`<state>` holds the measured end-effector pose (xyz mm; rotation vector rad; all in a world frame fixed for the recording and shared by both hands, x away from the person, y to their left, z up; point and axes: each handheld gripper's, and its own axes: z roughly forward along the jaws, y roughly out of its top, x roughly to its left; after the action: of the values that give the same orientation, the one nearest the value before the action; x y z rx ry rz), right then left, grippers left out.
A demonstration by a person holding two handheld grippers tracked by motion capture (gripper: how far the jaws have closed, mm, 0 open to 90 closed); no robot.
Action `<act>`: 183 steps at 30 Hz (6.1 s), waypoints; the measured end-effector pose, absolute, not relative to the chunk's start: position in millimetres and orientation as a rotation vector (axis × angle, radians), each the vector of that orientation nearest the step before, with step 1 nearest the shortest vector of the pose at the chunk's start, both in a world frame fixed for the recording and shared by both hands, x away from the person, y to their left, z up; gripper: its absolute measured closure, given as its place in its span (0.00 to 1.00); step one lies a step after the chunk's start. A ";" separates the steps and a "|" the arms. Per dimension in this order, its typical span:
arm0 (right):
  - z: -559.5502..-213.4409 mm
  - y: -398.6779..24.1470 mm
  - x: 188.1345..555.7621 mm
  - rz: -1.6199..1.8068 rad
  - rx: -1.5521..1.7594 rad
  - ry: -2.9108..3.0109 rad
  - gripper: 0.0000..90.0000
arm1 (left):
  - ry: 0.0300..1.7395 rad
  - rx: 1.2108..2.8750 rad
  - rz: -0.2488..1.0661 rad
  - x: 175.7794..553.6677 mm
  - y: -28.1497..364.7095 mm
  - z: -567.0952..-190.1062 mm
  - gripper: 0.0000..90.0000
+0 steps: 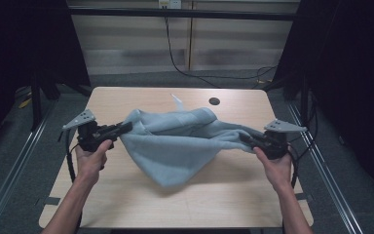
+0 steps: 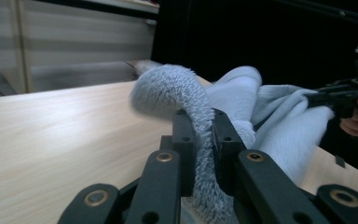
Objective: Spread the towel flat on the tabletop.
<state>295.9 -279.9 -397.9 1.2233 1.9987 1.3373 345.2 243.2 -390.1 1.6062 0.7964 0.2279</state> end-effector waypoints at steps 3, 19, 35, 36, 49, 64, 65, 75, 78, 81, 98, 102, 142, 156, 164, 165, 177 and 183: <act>-391.4 -286.0 290.9 1.352 1.223 1.963 0.91 | 0.774 1.657 0.246 333.9 242.1 -395.8 0.92; -450.5 -286.2 229.7 1.242 1.264 2.189 0.74 | 0.739 1.777 0.134 283.3 255.9 -426.4 0.70; -474.7 -243.0 308.4 1.234 1.251 2.291 0.66 | 0.808 1.980 0.044 338.7 199.1 -473.5 0.62; -479.0 -240.2 314.5 1.216 1.255 2.299 0.66 | 0.801 2.020 0.028 338.5 194.9 -480.4 0.62; -500.8 -228.1 302.2 1.011 1.224 2.382 0.64 | 0.832 2.132 0.167 320.7 200.7 -500.0 0.68; -498.4 -243.1 211.1 1.094 1.197 2.449 0.64 | 1.036 2.000 0.261 342.6 243.4 -503.8 0.70; -498.3 -242.9 206.4 1.108 1.180 2.468 0.64 | 1.047 1.986 0.253 343.8 246.0 -503.7 0.70; -484.8 -242.9 231.0 1.233 1.167 2.421 0.64 | 0.807 2.001 0.068 311.1 209.3 -469.1 0.65; -478.6 -238.5 255.1 1.225 1.166 2.386 0.65 | 0.765 2.023 -0.007 301.7 195.0 -474.7 0.65; -475.5 -230.1 280.8 1.254 1.150 2.354 0.68 | 0.714 2.088 -0.026 291.6 186.1 -482.9 0.68; -504.7 -172.2 340.0 1.133 1.081 2.481 0.71 | 0.703 2.233 0.048 267.7 200.6 -496.6 0.72; -502.5 -185.3 334.7 1.082 1.086 2.481 0.72 | 0.758 2.200 0.050 268.8 221.2 -497.7 0.74; -491.3 -238.7 188.4 1.110 1.223 2.530 0.69 | 0.703 2.200 -0.041 292.0 188.9 -484.1 0.67; -482.8 -179.0 310.3 1.254 1.076 2.456 0.70 | 0.767 2.124 -0.011 294.4 228.0 -488.2 0.68; -503.4 -145.6 355.5 1.198 1.064 2.515 0.74 | 0.835 2.166 0.093 316.2 217.9 -495.9 0.67; -505.6 -146.2 351.7 1.169 1.048 2.519 0.75 | 0.832 2.184 0.110 315.4 217.9 -497.4 0.67; -501.5 -216.0 251.2 1.165 1.117 2.516 0.78 | 0.712 2.203 0.036 304.5 198.8 -499.3 0.60; -499.9 -230.2 199.3 1.177 1.135 2.520 0.77 | 0.592 2.259 -0.020 271.3 192.7 -496.6 0.61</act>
<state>199.3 -230.2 -499.9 1.1350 2.5199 1.1769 271.3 192.7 -496.6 2.2592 0.5920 -0.0203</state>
